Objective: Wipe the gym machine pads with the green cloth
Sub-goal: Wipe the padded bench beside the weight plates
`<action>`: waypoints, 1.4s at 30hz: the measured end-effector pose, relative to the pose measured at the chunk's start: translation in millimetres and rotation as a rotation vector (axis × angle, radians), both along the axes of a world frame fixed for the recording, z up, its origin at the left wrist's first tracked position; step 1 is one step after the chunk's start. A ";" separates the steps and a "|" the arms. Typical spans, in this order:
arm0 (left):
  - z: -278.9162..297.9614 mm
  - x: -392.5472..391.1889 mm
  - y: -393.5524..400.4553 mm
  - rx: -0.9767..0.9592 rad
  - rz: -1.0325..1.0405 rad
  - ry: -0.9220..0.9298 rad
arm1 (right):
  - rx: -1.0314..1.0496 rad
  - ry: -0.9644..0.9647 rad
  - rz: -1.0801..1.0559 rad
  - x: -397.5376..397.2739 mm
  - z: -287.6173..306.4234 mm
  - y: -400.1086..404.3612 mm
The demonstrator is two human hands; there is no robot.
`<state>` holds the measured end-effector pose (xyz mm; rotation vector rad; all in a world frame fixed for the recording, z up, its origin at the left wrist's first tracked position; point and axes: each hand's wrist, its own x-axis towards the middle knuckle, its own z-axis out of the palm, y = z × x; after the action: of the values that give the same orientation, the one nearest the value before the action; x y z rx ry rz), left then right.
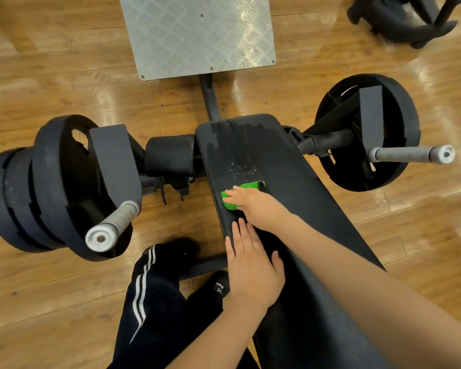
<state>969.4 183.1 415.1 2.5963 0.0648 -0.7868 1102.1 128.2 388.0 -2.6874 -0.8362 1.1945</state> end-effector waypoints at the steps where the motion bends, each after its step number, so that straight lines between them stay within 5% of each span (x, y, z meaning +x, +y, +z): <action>1: 3.6 1.1 0.8 0.003 -0.005 0.017 | 0.039 -0.026 -0.051 -1.1 1.9 -12.5; 6: 5.5 2.9 1.6 0.026 -0.026 0.042 | 0.025 -0.182 -0.346 2.8 0.1 -75.5; 15: 0.4 2.9 2.3 0.061 -0.078 0.034 | -0.121 -0.307 -0.424 -3.2 -7.3 -63.0; 35: -16.2 15.8 22.7 0.001 -0.051 -0.035 | 0.062 -0.019 0.026 13.3 -5.4 1.1; 42: -21.4 19.7 23.4 -0.023 0.032 -0.057 | 0.090 0.011 -0.010 31.8 -14.5 24.3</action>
<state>989.1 206.5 393.7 2.5876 0.0797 -0.6974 1133.9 152.5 373.5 -2.6080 -0.8524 1.1395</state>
